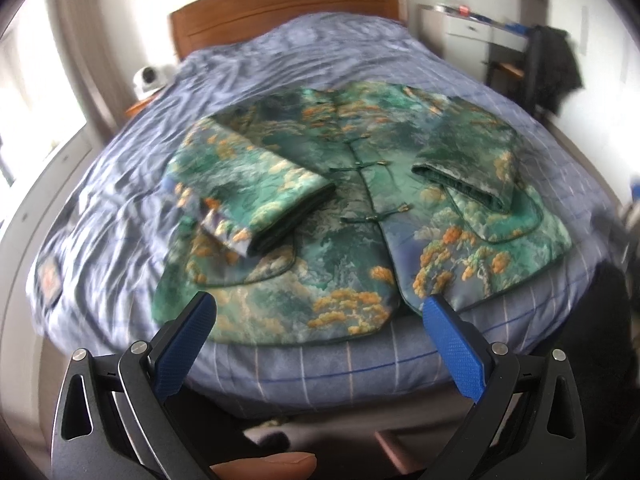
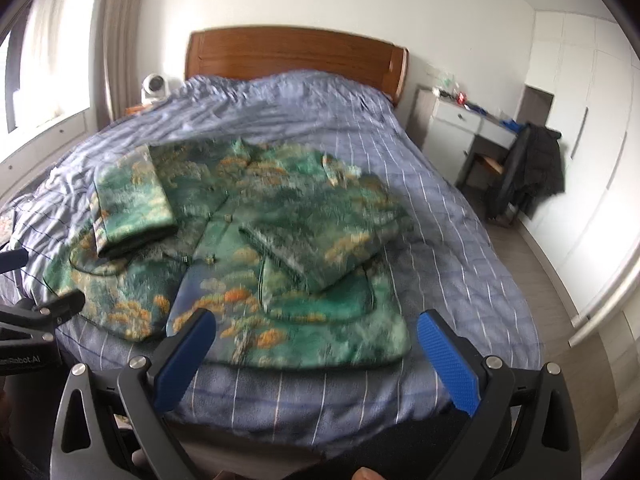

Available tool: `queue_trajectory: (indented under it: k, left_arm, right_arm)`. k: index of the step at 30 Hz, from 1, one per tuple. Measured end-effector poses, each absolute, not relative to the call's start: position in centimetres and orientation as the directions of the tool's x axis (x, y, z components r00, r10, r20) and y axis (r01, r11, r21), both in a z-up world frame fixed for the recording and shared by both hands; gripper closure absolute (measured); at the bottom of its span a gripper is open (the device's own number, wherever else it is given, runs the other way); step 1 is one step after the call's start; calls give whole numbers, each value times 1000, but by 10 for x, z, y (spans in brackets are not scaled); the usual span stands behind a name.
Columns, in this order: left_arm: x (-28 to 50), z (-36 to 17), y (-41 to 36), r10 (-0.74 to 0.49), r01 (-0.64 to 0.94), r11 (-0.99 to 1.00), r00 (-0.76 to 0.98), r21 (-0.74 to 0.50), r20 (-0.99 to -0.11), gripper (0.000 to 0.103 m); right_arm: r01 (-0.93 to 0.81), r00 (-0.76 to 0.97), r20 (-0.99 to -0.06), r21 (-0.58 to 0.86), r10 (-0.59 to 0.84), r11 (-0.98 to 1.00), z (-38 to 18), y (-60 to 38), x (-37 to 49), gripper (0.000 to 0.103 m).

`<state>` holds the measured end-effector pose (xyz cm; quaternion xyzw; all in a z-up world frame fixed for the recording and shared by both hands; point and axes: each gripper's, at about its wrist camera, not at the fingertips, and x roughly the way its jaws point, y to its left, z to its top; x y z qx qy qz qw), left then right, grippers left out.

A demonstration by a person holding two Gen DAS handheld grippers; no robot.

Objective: Fold large clothes
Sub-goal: 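Grasp one folded sleeve with the left tool while the right tool grasps the other, unfolding both outward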

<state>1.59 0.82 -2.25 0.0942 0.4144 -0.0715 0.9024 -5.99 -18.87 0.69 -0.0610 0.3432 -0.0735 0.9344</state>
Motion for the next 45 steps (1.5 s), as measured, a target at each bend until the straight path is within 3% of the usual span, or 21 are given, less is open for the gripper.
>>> queue_trajectory:
  k: [4, 6, 7, 11, 14, 18, 21, 22, 23, 25, 26, 27, 29, 35, 40, 43, 44, 45]
  left_arm:
    - [38, -38, 15, -2, 275, 926, 688, 259, -726, 0]
    - [56, -49, 18, 22, 300, 905, 675, 302, -737, 0]
    - [65, -50, 21, 18, 312, 903, 660, 296, -751, 0]
    - [115, -73, 34, 2, 373, 886, 592, 276, -806, 0]
    - [147, -89, 38, 10, 417, 854, 585, 311, -811, 0]
    - [188, -111, 38, 44, 458, 822, 543, 339, -839, 0]
    - [203, -118, 34, -5, 522, 800, 499, 296, -867, 2]
    - [203, -119, 35, -19, 537, 795, 488, 283, -873, 7]
    - [204, -120, 35, -50, 562, 789, 460, 248, -886, 27]
    - [204, -117, 42, -104, 578, 797, 417, 175, -903, 63]
    - [204, -114, 45, -103, 567, 805, 424, 175, -900, 90]
    - [204, -110, 50, -109, 554, 816, 427, 164, -898, 92]
    - [204, -92, 68, -154, 522, 846, 441, 113, -884, 93]
    - [197, -7, 156, -127, 322, 942, 600, 94, -790, 93]
    - [196, 54, 261, 41, 53, 993, 705, 110, -708, 89]
    - [194, 71, 330, 222, -181, 975, 712, 131, -667, 57]
    - [191, 73, 348, 281, -253, 957, 706, 140, -650, 40]
    - [184, 75, 370, 338, -328, 935, 698, 138, -632, 30]
  right_arm:
    - [-86, 845, -532, -223, -47, 971, 14, -202, -44, 0]
    - [-215, 798, -603, -263, 14, 940, -1, -205, -17, 0]
    - [-265, 742, -670, -267, 19, 926, -15, -206, 3, 0]
    - [-413, 614, -787, -260, 56, 873, -62, -205, 57, 0]
    - [-452, 572, -820, -296, 19, 842, -87, -204, 86, 0]
    - [-475, 456, -888, -194, 52, 858, -109, -212, 113, 0]
    - [-452, 452, -891, -191, 39, 871, -114, -218, 124, 1]
    - [-434, 454, -890, -176, 46, 884, -115, -222, 128, 1]
    - [-417, 445, -894, -154, 54, 896, -116, -227, 131, 2]
    - [-390, 419, -905, -109, 71, 914, -119, -234, 139, 24]
    - [-387, 407, -909, -82, 91, 919, -116, -238, 141, 58]
    - [-382, 403, -908, -53, 115, 923, -113, -240, 141, 83]
    - [-344, 444, -890, -67, 100, 936, -99, -244, 141, 89]
    - [-228, 607, -786, -38, 112, 973, -12, -288, 119, 90]
    - [-36, 727, -686, -42, -3, 998, 56, -362, 111, 90]
    - [93, 741, -665, -38, -95, 995, 74, -415, 107, 90]
    - [162, 737, -660, -39, -147, 986, 78, -439, 106, 90]
    - [243, 727, -653, -43, -211, 969, 80, -465, 104, 82]
